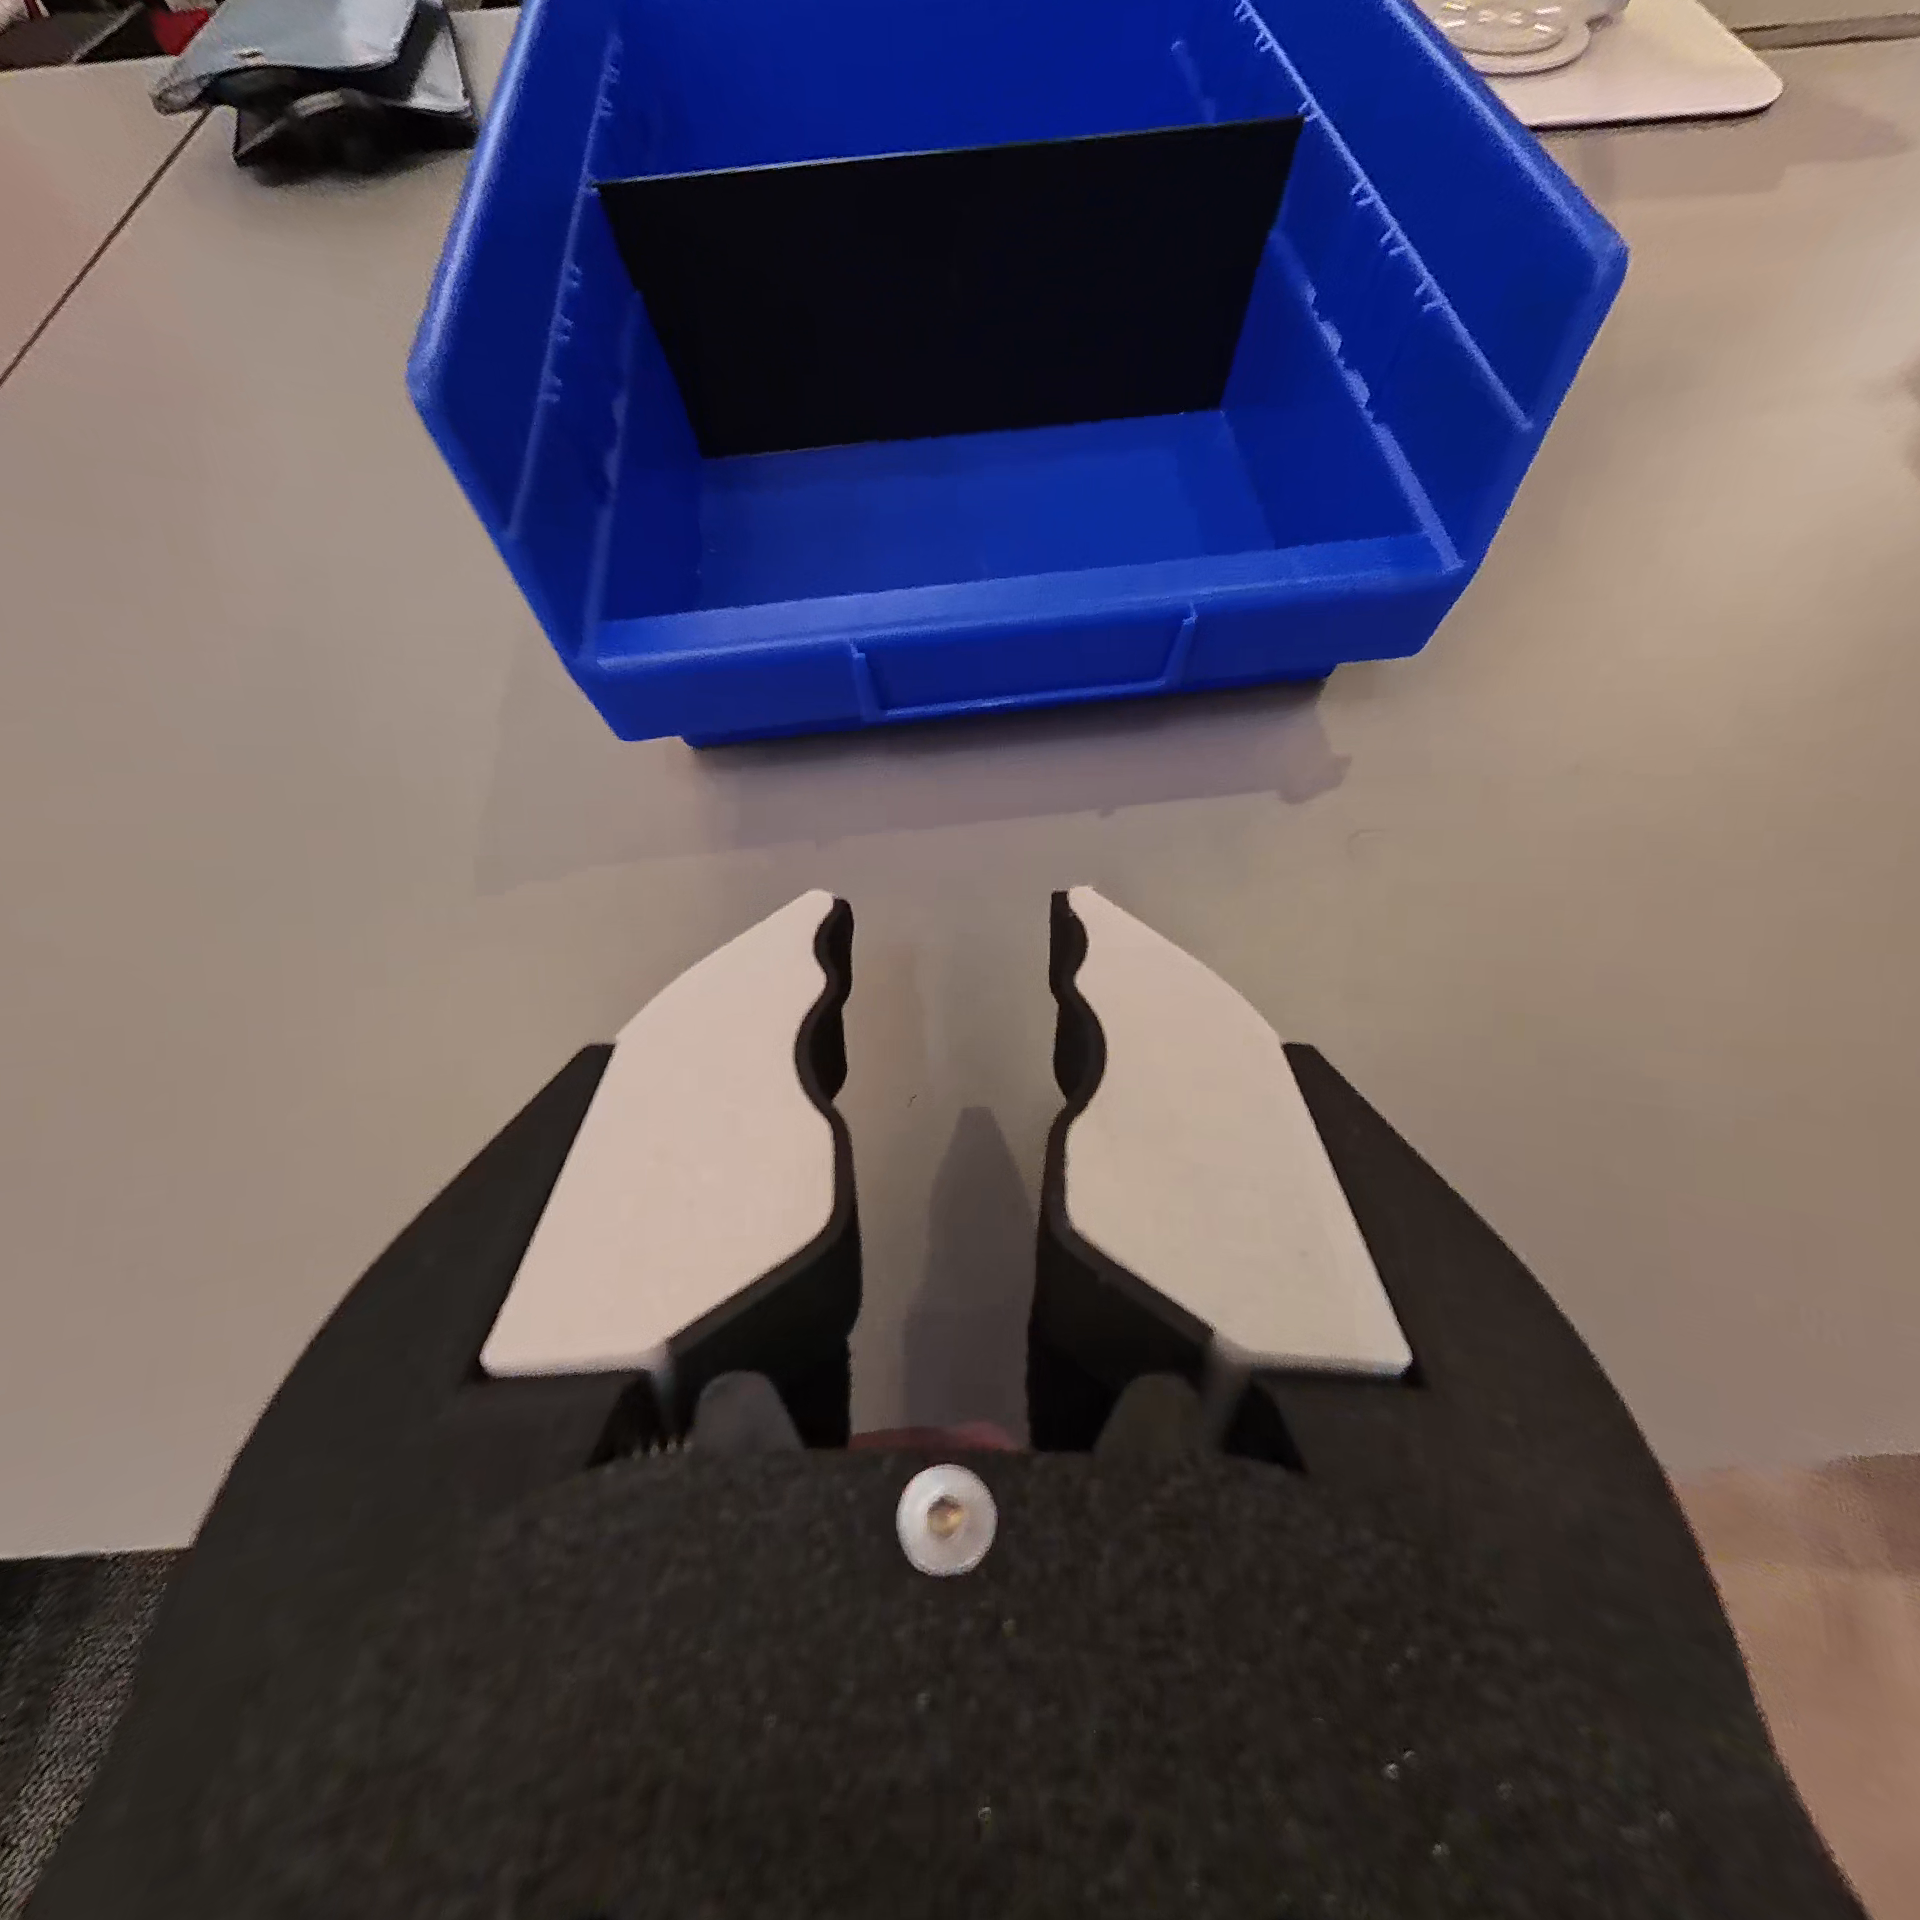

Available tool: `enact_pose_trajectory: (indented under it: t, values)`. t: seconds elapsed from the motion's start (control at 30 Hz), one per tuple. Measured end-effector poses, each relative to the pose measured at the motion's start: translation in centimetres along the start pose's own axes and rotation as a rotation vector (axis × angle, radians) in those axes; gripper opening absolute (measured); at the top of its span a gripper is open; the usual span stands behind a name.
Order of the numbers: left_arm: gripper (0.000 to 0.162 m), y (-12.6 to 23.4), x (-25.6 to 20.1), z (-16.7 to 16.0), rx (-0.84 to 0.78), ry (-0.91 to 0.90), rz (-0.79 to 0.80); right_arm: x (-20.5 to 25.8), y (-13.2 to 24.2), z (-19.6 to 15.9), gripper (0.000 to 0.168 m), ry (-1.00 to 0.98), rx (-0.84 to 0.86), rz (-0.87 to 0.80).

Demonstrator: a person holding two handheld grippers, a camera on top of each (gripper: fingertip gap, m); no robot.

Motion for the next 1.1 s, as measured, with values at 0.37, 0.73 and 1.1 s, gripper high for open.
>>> enact_pose_trajectory:
  t: [0.37, 0.73, 1.1]
  values:
    - [0.036, -0.1, -1.1, 0.1, 0.007, -0.024, -0.062, 0.8, -0.3, 0.4, 0.036, 0.059, 0.004, 0.013]
    - [0.044, 1.1, -5.6, 0.0, -0.016, -0.039, -0.288, 7.8, -7.4, 2.4, 0.059, 0.277, 0.046, 0.12]
    - [0.048, 2.8, -25.1, 4.9, -0.217, -0.249, -0.681, 10.2, 0.2, 2.4, 0.054, 0.24, -0.112, 0.261]
Point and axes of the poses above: each gripper's, where its closed fingertips meet, y back along the fingers, z out of its top, x = y × z across the jaws, the point moved 9 cm from there along y, back along the fingers, and after that the axes turned 13 degrees about z, right-handed, at the moved point
